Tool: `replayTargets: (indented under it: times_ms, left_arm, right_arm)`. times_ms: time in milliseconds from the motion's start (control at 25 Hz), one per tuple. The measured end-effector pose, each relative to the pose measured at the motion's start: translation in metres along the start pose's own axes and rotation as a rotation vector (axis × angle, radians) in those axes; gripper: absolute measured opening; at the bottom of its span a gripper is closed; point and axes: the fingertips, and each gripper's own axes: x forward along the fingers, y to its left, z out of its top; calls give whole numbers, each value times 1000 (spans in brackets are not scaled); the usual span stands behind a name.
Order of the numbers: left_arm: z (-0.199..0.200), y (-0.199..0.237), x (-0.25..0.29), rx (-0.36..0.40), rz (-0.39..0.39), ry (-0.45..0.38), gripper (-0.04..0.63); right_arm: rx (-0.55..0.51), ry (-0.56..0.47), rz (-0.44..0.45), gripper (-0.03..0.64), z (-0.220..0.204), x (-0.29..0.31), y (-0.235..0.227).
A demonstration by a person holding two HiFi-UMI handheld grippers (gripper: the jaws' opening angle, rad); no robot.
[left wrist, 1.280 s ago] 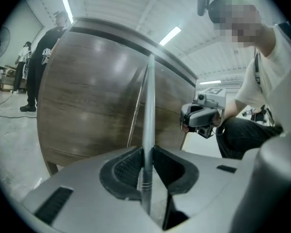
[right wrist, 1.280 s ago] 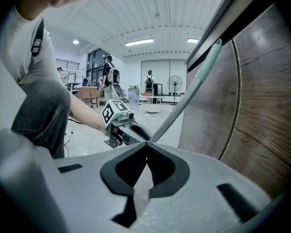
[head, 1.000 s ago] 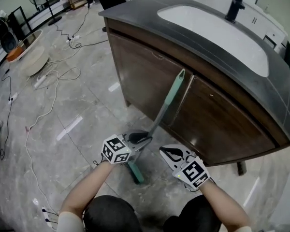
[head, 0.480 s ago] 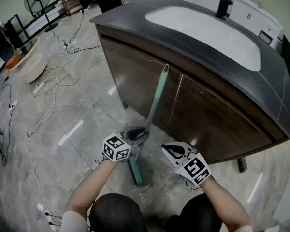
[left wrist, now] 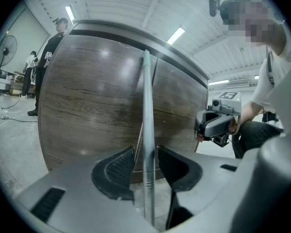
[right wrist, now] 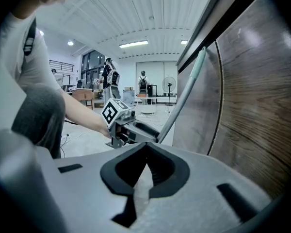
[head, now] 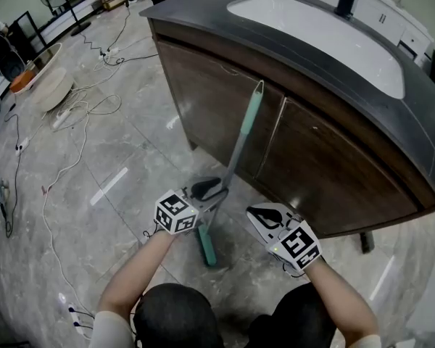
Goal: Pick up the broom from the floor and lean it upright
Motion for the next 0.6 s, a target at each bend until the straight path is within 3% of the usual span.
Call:
replayTargets:
  times_ms: [320,600]
  left_arm:
    - [-12,-16,-20,34,-3,11,135]
    - [-32,-12,-43,-6,4,-12,118]
  right_arm:
    - [4,23,24,0,-11,14,5]
    - [4,36,6,0,-17,33,-2]
